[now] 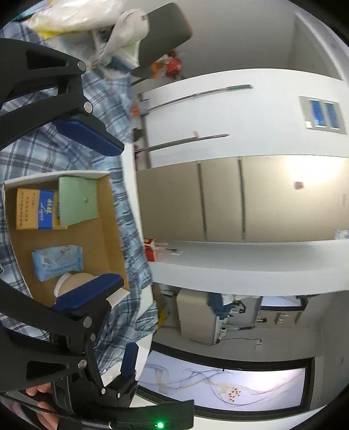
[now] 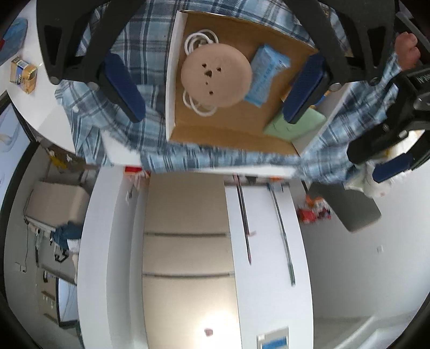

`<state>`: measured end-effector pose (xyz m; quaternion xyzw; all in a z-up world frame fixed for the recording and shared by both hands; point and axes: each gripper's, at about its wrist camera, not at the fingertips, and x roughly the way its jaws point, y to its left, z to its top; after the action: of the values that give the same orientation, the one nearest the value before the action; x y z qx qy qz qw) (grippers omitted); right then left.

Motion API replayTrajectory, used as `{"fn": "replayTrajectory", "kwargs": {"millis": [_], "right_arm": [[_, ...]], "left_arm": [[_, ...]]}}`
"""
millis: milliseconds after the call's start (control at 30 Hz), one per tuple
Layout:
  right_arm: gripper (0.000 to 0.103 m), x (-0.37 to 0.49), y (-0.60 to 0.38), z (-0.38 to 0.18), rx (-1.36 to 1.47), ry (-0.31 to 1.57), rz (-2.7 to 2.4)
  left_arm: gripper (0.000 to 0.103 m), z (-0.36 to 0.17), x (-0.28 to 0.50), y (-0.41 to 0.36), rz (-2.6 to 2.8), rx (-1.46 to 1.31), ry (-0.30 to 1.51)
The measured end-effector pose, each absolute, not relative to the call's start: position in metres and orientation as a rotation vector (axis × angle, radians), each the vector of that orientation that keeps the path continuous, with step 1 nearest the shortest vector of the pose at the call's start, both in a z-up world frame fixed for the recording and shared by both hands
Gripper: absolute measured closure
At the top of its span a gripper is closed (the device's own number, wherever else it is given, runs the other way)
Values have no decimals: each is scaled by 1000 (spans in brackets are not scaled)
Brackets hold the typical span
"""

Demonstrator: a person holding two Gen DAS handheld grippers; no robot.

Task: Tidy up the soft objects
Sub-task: 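Withdraw both grippers up from the box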

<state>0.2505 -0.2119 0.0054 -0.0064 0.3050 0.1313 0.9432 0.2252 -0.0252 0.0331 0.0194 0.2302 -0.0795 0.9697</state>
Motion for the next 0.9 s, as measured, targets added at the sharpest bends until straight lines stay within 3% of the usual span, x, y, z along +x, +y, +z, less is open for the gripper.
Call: {"fn": "replayTrajectory", "kwargs": {"millis": [67,467,900], "right_arm": [[0,245,-213,14,-6,577,264],[0,213,-213,63,-42,387,222],[0,118,-207,124,-16,214,232]], "left_arm": [[0,42,217,-24,-170,23,427],[0,103,168,-14,-163,-19,247],[0,156,64,2,-171,-23,94]]}}
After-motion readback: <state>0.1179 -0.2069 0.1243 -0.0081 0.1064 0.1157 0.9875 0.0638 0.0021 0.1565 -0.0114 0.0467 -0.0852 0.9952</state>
